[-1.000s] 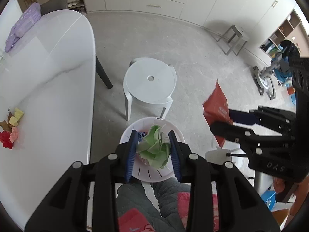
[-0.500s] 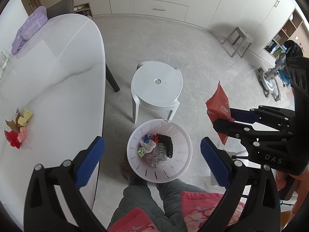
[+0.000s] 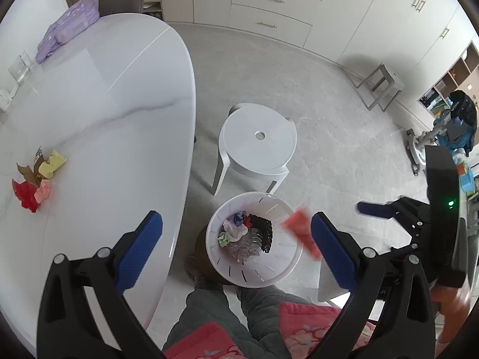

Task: Collect trash
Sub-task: 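Carry the green paper and orange packet to the white bin and release both, then move both grippers back over the table toward the red box and wrappers, then grasp the torn red cardboard with the left gripper while the right approaches the pink tissue, then grasp the pink tissue with the right gripper, then carry the red cardboard and pink tissue to the white bin and release both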

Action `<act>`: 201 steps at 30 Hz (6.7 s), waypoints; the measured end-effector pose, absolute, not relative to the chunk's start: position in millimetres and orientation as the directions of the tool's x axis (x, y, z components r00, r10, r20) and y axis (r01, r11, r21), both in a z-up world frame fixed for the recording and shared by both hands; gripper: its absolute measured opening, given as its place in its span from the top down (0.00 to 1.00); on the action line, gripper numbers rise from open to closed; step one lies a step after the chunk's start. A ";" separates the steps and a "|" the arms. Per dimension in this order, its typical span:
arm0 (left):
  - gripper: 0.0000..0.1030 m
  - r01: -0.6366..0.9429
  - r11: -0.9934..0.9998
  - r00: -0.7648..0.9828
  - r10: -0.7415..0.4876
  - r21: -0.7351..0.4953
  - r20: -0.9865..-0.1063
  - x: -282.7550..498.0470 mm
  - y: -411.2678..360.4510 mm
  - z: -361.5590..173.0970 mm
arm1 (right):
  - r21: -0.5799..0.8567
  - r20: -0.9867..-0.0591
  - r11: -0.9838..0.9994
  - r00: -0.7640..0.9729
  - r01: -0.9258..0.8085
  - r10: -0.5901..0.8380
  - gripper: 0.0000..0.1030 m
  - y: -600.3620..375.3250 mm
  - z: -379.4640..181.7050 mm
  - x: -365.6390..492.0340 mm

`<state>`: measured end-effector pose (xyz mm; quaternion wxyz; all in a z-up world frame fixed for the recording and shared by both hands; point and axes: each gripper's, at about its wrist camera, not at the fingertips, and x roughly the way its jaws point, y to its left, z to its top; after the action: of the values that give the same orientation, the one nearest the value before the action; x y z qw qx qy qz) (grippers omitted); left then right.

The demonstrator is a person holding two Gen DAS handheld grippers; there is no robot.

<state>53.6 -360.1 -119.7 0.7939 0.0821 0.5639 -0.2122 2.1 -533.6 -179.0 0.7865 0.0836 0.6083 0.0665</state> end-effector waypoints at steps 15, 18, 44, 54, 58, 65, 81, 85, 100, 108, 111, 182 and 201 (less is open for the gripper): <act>0.08 0.392 0.914 0.281 -0.233 -0.110 -0.931 57.1 -342.0 -120.3 | 0.181 -0.951 0.982 0.266 0.061 0.158 0.03 -532.8 -172.9 22.9; 0.08 0.363 0.925 0.286 -0.223 -0.110 -0.932 61.4 -331.5 -120.6 | 0.175 -0.953 0.984 0.261 0.046 0.157 0.03 -525.3 -172.1 28.7; 0.08 -0.206 0.972 0.340 -0.035 -0.111 -0.940 138.7 -80.0 -143.2 | 0.196 -0.935 0.949 0.246 -0.246 0.256 0.03 -349.3 -152.7 159.2; 0.12 -0.310 0.944 0.312 -0.016 -0.117 -0.950 219.8 -27.9 -176.7 | 0.209 -0.937 0.942 0.221 -0.263 0.270 0.03 -315.7 -159.4 191.9; 0.16 -0.353 0.929 0.284 -0.006 -0.110 -0.959 236.9 -15.9 -191.5 | 0.218 -0.939 0.938 0.206 -0.270 0.277 0.03 -308.1 -164.2 202.2; 0.24 -0.421 0.903 0.229 0.009 -0.091 -0.973 250.5 -4.0 -219.1 | 0.226 -0.944 0.932 0.173 -0.284 0.282 0.03 -299.0 -173.9 214.7; 0.37 -0.468 0.858 0.273 -0.084 -0.209 -0.958 243.4 -2.7 -228.8 | 0.244 -0.942 0.932 0.164 -0.268 0.294 0.03 -302.7 -177.8 214.6; 0.39 -0.493 0.835 0.282 -0.114 -0.246 -0.953 238.7 6.7 -235.1 | 0.247 -0.941 0.930 0.161 -0.271 0.297 0.03 -306.5 -177.5 212.1; 0.60 -0.501 0.804 0.310 -0.179 -0.320 -0.934 228.1 11.4 -236.6 | 0.230 -0.942 0.910 0.154 -0.345 0.297 0.03 -279.0 -176.1 206.4; 0.68 -0.532 0.758 0.334 -0.222 -0.377 -0.916 240.0 33.9 -237.8 | 0.202 -0.939 0.858 0.154 -0.473 0.307 0.03 -237.2 -172.2 203.3; 0.69 -0.548 0.732 0.357 -0.231 -0.404 -0.905 236.8 44.3 -235.1 | 0.219 -0.928 0.831 0.153 -0.511 0.339 0.03 -220.4 -168.8 205.9; 0.69 0.449 0.859 0.126 -0.335 -0.247 -0.934 60.6 -390.1 -149.6 | 0.152 -0.904 0.988 0.408 0.026 0.128 0.54 -540.7 -148.4 -12.2; 0.12 0.383 0.907 0.197 -0.266 -0.176 -0.944 47.4 -371.3 -135.5 | 0.191 -0.892 0.981 0.411 -0.032 0.187 0.53 -548.4 -149.2 -13.9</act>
<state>47.4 -371.3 -135.5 0.7721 0.0491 0.5977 -0.2103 -13.9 -548.4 -149.2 0.8368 0.0721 0.5388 0.0654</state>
